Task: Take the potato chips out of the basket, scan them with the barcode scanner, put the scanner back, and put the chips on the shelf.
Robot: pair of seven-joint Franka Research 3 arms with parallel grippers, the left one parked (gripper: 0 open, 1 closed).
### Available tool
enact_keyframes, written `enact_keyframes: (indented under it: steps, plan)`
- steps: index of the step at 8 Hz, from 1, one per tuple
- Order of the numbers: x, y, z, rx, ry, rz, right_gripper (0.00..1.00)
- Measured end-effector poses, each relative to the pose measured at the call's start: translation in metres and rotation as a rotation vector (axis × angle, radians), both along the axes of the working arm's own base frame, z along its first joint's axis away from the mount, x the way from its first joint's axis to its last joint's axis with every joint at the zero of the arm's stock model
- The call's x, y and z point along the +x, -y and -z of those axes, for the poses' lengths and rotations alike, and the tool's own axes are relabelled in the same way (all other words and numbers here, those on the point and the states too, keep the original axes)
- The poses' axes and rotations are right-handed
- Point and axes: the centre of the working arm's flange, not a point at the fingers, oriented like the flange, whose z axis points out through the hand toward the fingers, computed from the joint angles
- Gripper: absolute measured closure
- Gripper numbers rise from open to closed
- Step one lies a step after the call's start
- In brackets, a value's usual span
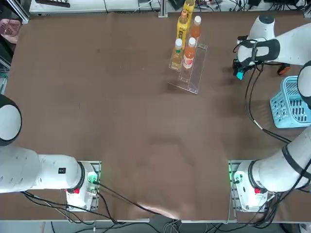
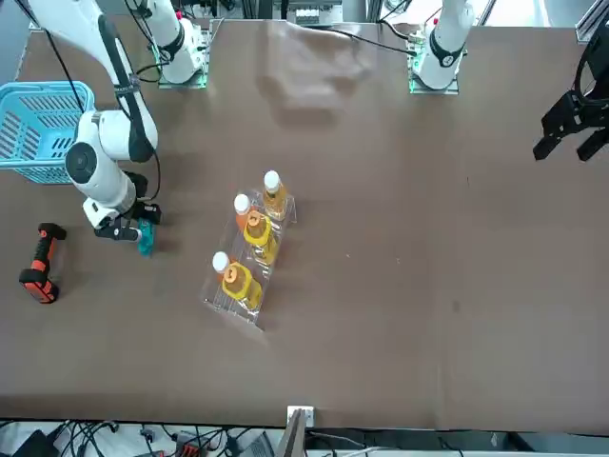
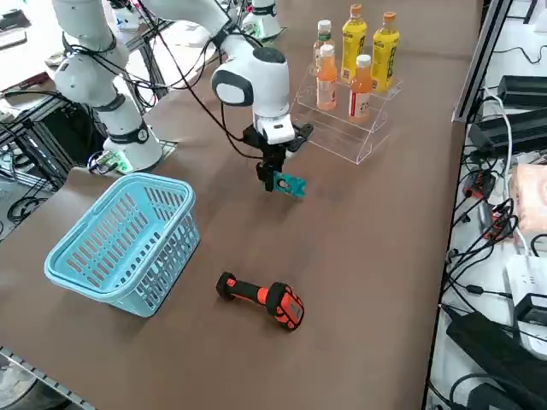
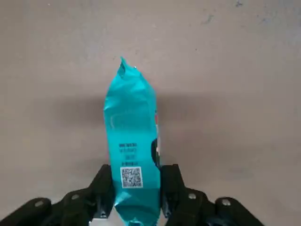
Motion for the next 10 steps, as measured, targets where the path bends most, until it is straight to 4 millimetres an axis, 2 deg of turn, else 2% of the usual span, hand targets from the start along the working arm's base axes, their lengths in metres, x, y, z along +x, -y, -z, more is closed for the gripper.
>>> enact_keyframes:
  steps: [4, 5, 6, 7, 8, 9, 10]
  plan:
    - [0.000, 0.000, 0.008, -0.002, 0.000, -0.001, 0.44]
    - [0.000, 0.000, 0.009, -0.003, -0.003, 0.000, 0.40]
    - [-0.001, 0.000, 0.010, -0.003, -0.004, 0.000, 0.32]
    - [0.000, 0.000, 0.010, -0.003, -0.004, 0.001, 0.12]
    - [0.000, 0.000, 0.008, -0.003, -0.004, 0.001, 0.00]
    - [0.001, 0.000, 0.000, -0.002, -0.009, 0.004, 0.00]
    - [0.003, 0.001, -0.017, 0.002, -0.005, 0.007, 0.00]
